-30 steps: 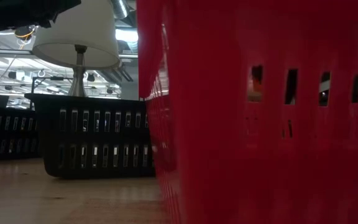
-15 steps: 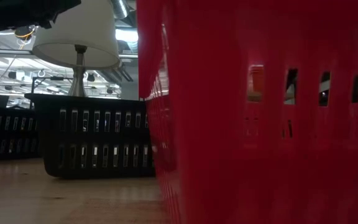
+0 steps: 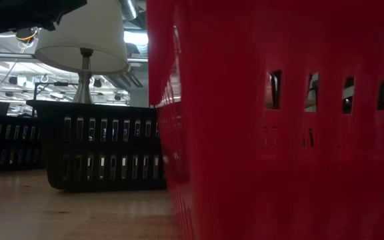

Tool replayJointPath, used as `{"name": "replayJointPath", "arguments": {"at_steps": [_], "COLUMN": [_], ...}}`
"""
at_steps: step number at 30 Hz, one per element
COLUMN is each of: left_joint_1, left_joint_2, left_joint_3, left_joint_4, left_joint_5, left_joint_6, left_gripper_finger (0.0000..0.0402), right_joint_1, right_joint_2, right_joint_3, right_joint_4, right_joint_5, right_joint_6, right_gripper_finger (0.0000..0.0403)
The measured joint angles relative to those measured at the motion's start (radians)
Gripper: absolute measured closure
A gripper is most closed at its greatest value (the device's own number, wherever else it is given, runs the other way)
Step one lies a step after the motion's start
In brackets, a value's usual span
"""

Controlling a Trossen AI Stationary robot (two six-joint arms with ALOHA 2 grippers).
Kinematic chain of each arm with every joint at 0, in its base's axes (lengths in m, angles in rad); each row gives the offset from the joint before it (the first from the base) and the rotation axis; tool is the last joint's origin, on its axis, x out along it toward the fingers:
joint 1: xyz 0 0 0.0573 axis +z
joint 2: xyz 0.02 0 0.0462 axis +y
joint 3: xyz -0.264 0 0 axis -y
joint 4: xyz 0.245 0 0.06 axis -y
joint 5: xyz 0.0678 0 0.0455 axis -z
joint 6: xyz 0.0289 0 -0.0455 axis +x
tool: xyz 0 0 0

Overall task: Stack baskets on shelf by color
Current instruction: Put the top red bin on the shelf

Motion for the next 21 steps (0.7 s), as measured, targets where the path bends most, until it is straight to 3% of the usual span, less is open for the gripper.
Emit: {"name": "replayJointPath", "arguments": {"at_steps": [9,16,21], "left_joint_1": [0.0,0.0,0.0], "left_joint_2": [0.0,0.0,0.0], "left_joint_3": [0.0,0.0,0.0], "left_joint_4": [0.002,0.028,0.032], "left_joint_5": [-0.002,-0.002,-0.002], "left_joint_6": [0.035,0.036,0.036], "left_gripper_finger": [0.0401,0.0401,0.0401], "right_joint_1": [-0.032,-0.031,-0.038], "right_joint_2": [0.0,-0.105,-0.165], "right_joint_3": [-0.01,-0.207,-0.284], "right_joint_4": [0.045,0.282,0.29], "right_joint_5": [0.001,-0.013,-0.005], "right_joint_6": [0.017,0.039,0.057], "right_gripper_finger": [0.0302,0.0302,0.0302]}}
